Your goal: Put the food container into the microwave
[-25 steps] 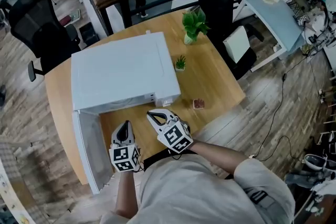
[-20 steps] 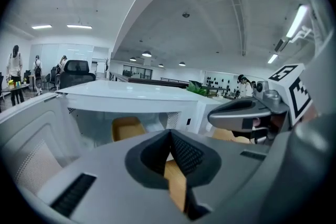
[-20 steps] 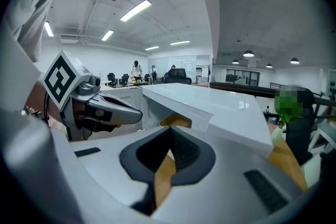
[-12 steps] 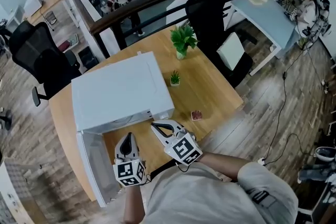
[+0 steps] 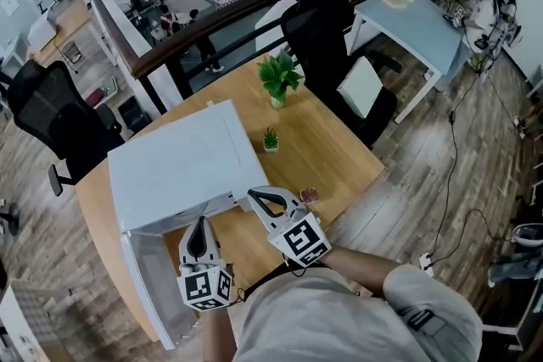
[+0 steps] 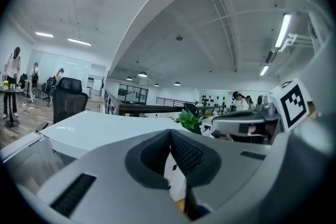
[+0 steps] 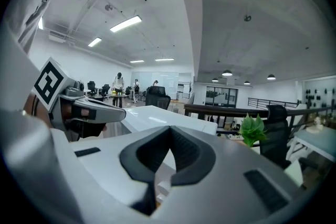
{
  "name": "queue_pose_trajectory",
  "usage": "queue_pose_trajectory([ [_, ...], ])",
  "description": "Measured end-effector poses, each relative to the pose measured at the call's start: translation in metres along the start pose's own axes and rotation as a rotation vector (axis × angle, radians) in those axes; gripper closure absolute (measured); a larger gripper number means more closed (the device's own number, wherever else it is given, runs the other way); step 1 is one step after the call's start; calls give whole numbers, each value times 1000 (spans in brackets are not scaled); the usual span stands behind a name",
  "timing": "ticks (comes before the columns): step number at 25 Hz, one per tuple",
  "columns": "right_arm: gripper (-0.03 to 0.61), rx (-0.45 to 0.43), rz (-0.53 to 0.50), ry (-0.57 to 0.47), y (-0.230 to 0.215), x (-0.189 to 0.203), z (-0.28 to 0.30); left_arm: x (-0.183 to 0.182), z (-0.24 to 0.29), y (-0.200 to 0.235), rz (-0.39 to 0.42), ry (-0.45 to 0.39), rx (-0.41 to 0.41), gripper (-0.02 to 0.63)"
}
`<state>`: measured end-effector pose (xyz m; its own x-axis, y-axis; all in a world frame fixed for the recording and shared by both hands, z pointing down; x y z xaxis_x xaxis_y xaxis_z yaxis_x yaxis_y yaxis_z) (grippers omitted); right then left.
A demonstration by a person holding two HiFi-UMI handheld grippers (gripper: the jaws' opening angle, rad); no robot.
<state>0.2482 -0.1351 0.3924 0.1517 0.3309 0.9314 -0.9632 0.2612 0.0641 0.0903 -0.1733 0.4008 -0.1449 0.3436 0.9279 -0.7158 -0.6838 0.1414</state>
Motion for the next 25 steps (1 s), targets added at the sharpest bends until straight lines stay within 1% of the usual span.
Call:
queue_pose_trajectory([
  [6,574,68,12,-40,-22,-15,-17,-22,5,-17,1,-46,52,601],
  [11,574,91,34,-60,-30,-18,-22,-28,12,-24,12,-52,83,601],
  [21,575,94,16,-41,-34,-17,-25,-28,11,-26,2,-57,73,601],
  [23,575,93,29,-53,-35,-15,-25,-29,11,-27,7,-57,68,601],
  [25,575,87,10,-46,-34,-19,-26,-30,10,-28,16,-52,60,601],
])
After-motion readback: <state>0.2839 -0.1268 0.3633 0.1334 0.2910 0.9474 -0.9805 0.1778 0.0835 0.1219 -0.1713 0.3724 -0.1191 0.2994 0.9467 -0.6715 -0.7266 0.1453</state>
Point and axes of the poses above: the fingertips, and each gripper's own axes: z forward along the fingers, y to its left, x out of its underside, the point moved 4 cm from there along -z, backward along the fingers, and after that the axes turned 10 degrees about y, right-handed, at the moved point
